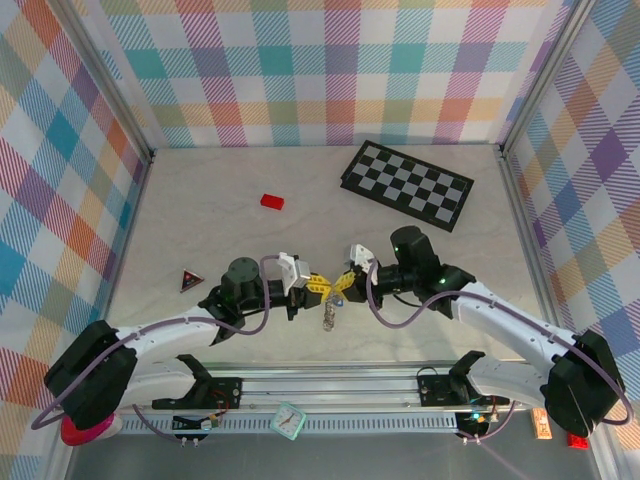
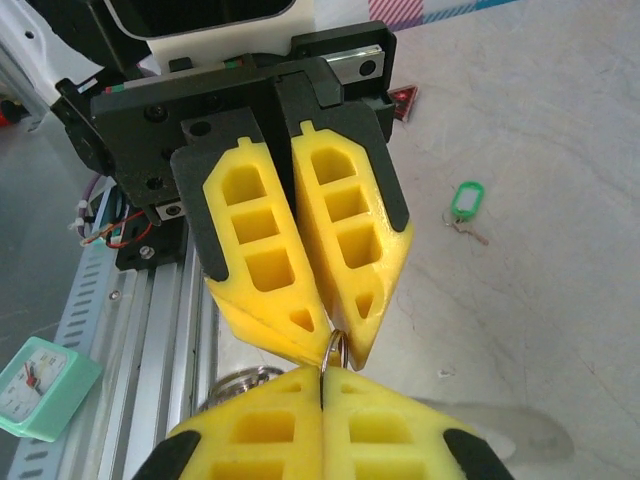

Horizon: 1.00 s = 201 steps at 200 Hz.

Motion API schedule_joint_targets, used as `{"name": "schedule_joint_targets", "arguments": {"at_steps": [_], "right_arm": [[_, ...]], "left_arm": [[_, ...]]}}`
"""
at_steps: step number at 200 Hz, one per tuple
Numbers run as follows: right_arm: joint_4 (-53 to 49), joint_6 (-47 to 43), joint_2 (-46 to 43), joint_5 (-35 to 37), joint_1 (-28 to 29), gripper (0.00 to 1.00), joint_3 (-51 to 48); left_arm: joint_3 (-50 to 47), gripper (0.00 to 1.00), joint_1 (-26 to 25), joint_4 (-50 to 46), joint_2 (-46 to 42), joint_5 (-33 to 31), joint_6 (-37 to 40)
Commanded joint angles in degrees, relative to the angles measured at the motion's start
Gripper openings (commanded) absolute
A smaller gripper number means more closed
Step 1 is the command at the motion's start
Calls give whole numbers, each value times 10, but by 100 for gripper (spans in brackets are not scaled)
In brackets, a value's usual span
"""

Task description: Put the keys on the keyring

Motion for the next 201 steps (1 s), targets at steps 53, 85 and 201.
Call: {"name": "schedule_joint_targets", "arguments": {"at_steps": [53, 85, 201], "right_arm": [[-121, -106, 34, 1, 33, 0, 91], [-126, -106, 47, 11, 37, 0, 106], [-23, -28, -105, 135, 29, 43, -53]], "left_arm": [[76, 13, 0, -175, -1, 10, 90], [88, 0, -1, -197, -3, 44, 107], [19, 0, 0, -57, -20, 30, 10]]}}
